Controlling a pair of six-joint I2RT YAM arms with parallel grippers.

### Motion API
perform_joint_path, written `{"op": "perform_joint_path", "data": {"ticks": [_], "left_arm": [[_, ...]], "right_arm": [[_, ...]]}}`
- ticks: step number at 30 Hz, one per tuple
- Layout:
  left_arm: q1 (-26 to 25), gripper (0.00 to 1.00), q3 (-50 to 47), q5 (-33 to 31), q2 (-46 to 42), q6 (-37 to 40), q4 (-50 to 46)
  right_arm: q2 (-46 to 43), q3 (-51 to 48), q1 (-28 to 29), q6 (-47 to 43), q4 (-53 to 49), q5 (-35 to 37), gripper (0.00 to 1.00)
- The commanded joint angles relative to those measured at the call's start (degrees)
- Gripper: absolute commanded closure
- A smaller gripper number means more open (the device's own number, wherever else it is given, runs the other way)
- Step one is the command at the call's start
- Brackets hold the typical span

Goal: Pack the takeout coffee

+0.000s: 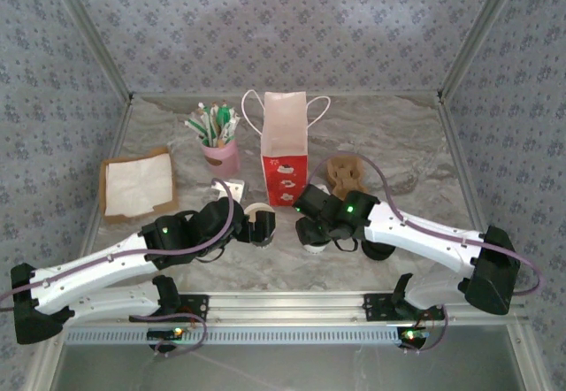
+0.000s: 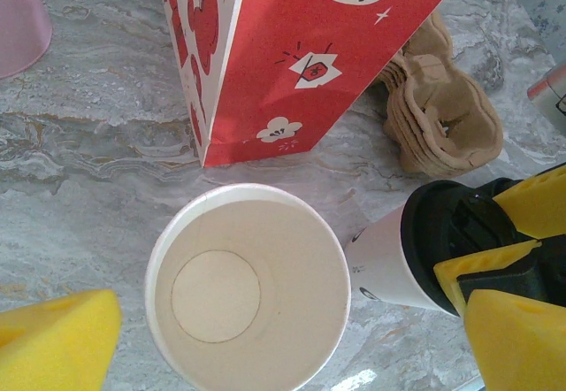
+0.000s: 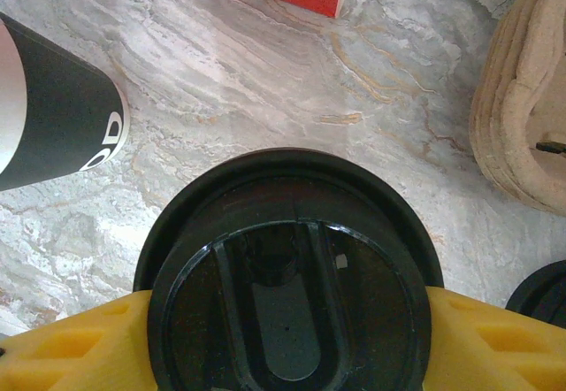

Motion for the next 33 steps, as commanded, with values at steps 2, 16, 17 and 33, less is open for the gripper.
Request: {"op": "perform_joint_path", "data": {"ticks": [2, 16, 17, 33], "left_arm": [[0.4, 0.00, -0.3, 0.1, -0.1, 0.2, 1.5], [0.5, 0.00, -0.5, 0.2, 0.0, 0.2, 1.7], [0.5, 0.01, -0.5, 0.2, -0.1, 0.2, 1.7], [0.5, 0.00, -0.1, 0.3, 0.3, 0.5, 1.8]], "right_arm": [[1.1, -0.1, 0.6, -0.8, -2.7, 0.9, 0.32], [-1.7, -0.1, 0.7, -0.9, -2.6, 1.9, 0.31], [-1.9, -0.1, 0.7, -0.8, -2.5, 1.9, 0.31], [-0.7, -0.7, 0.9, -0.8, -1.3, 0.5, 0.31]]}}
